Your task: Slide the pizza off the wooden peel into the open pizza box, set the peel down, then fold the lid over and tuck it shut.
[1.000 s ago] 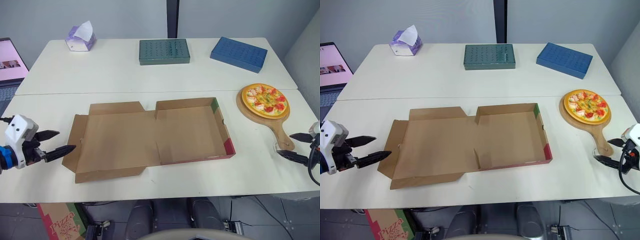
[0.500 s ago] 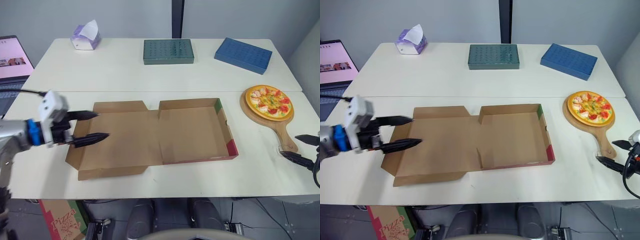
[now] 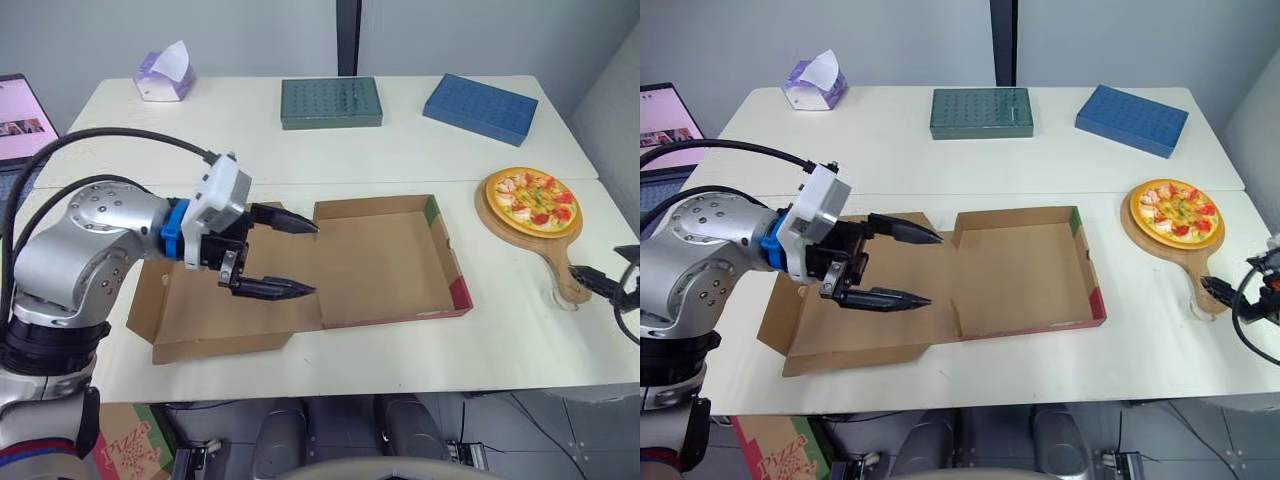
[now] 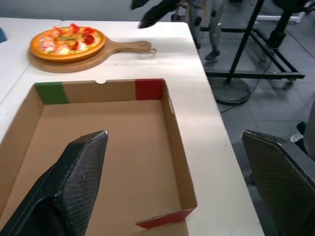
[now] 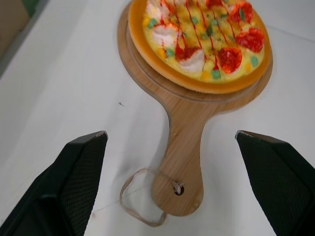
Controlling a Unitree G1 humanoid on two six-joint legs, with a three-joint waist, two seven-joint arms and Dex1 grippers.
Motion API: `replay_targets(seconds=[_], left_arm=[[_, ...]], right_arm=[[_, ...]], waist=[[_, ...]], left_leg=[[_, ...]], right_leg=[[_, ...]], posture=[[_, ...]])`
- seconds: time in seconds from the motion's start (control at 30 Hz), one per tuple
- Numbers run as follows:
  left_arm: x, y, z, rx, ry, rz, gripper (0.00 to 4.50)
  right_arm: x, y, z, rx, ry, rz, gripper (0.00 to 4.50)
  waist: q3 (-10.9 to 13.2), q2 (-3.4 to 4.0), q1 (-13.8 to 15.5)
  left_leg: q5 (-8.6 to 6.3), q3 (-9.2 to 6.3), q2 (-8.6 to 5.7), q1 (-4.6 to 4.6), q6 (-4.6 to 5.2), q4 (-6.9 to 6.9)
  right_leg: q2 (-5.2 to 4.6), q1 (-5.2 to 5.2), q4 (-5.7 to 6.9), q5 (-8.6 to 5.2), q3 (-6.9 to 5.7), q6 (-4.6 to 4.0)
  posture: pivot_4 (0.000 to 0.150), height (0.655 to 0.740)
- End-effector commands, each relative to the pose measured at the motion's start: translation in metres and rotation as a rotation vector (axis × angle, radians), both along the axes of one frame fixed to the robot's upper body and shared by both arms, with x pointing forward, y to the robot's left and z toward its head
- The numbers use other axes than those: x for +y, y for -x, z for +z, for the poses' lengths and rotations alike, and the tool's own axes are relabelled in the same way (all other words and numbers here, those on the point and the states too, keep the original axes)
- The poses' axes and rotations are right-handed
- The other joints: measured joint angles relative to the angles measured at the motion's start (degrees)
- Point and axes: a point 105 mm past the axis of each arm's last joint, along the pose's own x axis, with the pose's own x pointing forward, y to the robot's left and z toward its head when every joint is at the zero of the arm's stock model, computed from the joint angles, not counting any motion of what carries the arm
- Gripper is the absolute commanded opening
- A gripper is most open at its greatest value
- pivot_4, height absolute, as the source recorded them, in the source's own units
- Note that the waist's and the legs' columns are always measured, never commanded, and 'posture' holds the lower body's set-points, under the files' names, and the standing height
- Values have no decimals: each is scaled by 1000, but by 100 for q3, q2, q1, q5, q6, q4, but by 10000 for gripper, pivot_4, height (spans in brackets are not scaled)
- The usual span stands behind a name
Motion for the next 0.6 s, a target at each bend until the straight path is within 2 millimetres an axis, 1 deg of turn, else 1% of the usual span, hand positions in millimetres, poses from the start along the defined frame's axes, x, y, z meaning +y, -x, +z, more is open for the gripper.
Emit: replay_targets(seconds=[0.03, 0.23, 0.27, 0.33, 0.47, 0.6], left_arm=[[-11, 9, 10, -45, 15, -73, 45000], [-17, 9, 10, -60, 22, -88, 45000], [-19, 8, 11, -66, 24, -90, 45000], [-20, 8, 12, -73, 26, -93, 45000], [-21, 8, 12, -76, 24, -94, 45000], [-21, 8, 12, -75, 24, -92, 45000]], right_arm=[[-9, -16, -3, 42, 25, -47, 44803], [-10, -42, -25, 108, 32, -44, 44803], [-12, -46, -27, 111, 41, -48, 44803], [-13, -53, -32, 122, 14, -57, 44803], [-15, -61, -39, 146, -31, -59, 44803], [-18, -67, -44, 165, -39, -54, 44803]], waist=[[1, -1, -2], [1, 2, 12], [1, 2, 18], [2, 1, 4], [2, 1, -22], [2, 1, -44]], left_leg=[[0, 0, 0, -1, 0, 0], [0, -1, 0, -4, 1, -2], [0, -2, 0, -16, 1, -2], [0, 0, -1, -20, 0, 7], [0, -2, -1, -18, 1, 7], [0, -2, -1, -19, 0, 7]], right_leg=[[0, -1, 0, 1, 1, -1], [0, -4, -1, 2, -1, -4], [0, -17, 0, 12, -2, -22], [0, -17, -2, 17, -1, -19], [0, -17, 2, 17, -2, -19], [0, -17, 1, 18, -1, -20]], posture=[[1500, 7400], [1500, 7400], [1500, 7400], [1500, 7400], [1500, 7400], [1500, 7400]])
